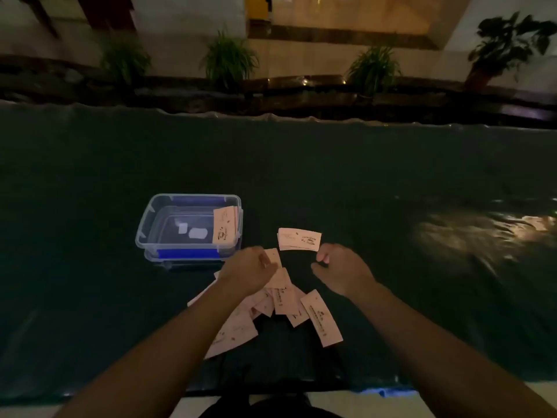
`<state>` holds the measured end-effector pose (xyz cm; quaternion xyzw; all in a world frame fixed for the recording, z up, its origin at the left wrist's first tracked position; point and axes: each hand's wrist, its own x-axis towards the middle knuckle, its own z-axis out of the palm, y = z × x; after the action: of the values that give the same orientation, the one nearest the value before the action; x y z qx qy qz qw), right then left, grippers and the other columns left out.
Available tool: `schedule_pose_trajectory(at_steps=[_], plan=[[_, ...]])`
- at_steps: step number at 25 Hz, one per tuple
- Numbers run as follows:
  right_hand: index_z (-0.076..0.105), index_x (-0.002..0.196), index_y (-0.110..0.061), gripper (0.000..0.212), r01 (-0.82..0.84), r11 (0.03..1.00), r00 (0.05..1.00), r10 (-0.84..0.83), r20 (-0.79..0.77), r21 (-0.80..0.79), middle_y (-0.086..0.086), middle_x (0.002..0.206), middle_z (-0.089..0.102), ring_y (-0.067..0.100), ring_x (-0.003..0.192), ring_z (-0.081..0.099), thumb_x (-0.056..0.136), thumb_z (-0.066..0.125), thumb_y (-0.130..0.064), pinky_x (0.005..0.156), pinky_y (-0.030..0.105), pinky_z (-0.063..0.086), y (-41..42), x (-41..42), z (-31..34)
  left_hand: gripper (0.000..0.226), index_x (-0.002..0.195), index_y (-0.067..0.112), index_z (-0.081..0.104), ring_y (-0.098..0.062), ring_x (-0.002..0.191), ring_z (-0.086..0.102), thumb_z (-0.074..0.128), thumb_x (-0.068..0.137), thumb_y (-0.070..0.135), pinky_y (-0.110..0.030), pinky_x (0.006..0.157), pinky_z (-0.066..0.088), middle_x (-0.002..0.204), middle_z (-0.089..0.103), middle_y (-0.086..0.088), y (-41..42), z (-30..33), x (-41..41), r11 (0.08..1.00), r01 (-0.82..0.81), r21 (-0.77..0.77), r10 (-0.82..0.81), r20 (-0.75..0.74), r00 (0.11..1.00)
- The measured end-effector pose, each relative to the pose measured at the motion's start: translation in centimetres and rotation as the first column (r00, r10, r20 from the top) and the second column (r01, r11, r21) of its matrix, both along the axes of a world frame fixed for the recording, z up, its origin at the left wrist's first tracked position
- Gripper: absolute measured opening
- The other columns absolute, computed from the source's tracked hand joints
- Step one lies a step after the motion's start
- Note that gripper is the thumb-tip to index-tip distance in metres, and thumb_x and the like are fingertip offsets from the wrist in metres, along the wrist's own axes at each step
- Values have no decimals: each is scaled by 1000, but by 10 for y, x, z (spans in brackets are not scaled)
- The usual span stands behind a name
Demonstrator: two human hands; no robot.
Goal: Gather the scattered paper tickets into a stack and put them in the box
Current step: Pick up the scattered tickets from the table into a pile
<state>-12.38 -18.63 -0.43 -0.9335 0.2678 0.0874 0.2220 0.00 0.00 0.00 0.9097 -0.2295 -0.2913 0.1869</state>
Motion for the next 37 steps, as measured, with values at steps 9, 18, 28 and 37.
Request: schedule_pose_trajectory(at_steps=[9,18,28,37], plan=[[56,139,-21,57,380,915,859,-296,-418,132,12,143,59,26,123,65,91,83,-34,102,41,59,34,-40,-79,26,120,22,68,-7,84,61,57,103,38,-23,66,46,104,66,4,14,-75,-10,996,10,86,18,-318,948],[32,164,-18,109,509,852,821,-438,-366,124,14,162,42,37,149,44,76,94,-31,118,57,48,40,-38,-101,48,141,22,55,-15,124,61,70,96,29,-23,83,44,142,62,1,10,-96,-40,988,-153,-34,121,-453,883],[50,153,-23,83,281,915,936,-195,-295,288,6,147,45,28,141,47,80,90,-26,112,48,52,17,-1,-101,49,140,26,58,-16,128,60,72,93,19,-27,93,47,141,65,4,-2,-91,-76,901,-413,-129,265,-590,763],[60,139,-17,57,230,912,954,-142,-264,340,6,137,63,25,119,68,93,78,-44,95,41,62,12,5,-108,45,135,21,64,-19,123,63,71,92,12,-31,96,50,132,70,1,-26,-91,-98,852,-510,-117,323,-649,689]])
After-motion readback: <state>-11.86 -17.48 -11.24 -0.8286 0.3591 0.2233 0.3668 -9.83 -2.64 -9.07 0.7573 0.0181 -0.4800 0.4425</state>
